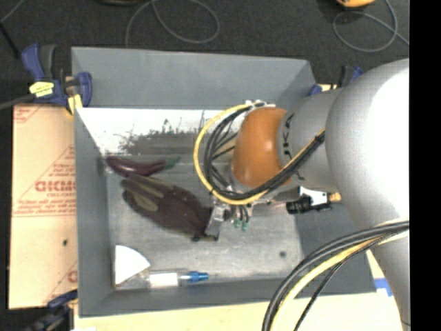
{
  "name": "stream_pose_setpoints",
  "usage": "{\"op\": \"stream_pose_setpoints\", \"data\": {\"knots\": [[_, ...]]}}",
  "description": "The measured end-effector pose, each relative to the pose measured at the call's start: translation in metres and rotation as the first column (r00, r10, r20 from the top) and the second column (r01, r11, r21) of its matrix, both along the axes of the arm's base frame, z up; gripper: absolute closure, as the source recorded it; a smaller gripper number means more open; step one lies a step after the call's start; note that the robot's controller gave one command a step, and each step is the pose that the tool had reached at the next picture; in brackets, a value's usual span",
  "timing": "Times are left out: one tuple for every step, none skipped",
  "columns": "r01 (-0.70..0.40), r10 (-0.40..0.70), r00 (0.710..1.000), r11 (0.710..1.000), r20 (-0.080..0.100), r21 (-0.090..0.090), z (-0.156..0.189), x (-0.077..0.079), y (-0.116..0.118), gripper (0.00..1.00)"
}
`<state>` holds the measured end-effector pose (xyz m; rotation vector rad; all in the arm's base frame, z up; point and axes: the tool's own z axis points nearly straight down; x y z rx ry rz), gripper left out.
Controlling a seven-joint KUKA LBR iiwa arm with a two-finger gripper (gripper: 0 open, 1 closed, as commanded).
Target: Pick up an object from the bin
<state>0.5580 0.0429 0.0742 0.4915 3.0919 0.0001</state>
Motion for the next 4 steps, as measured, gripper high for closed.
{"op": "stream_pose_setpoints", "data": {"knots": [[-0.001, 0.001, 1.0, 1.0, 0.002, 0.0, 0.0024, 0.0, -0.0002, 1.0], [-0.002, 0.002, 1.0, 1.0, 0.004, -0.001, 0.0038, 0.0004, -0.0005, 1.0], [-0.002, 0.002, 1.0, 1.0, 0.004, -0.001, 0.0043, 0.0006, -0.0009, 1.0], [-0.004, 0.004, 1.0, 1.0, 0.0, -0.001, 0.0082, -0.0005, -0.0011, 1.0]]}}
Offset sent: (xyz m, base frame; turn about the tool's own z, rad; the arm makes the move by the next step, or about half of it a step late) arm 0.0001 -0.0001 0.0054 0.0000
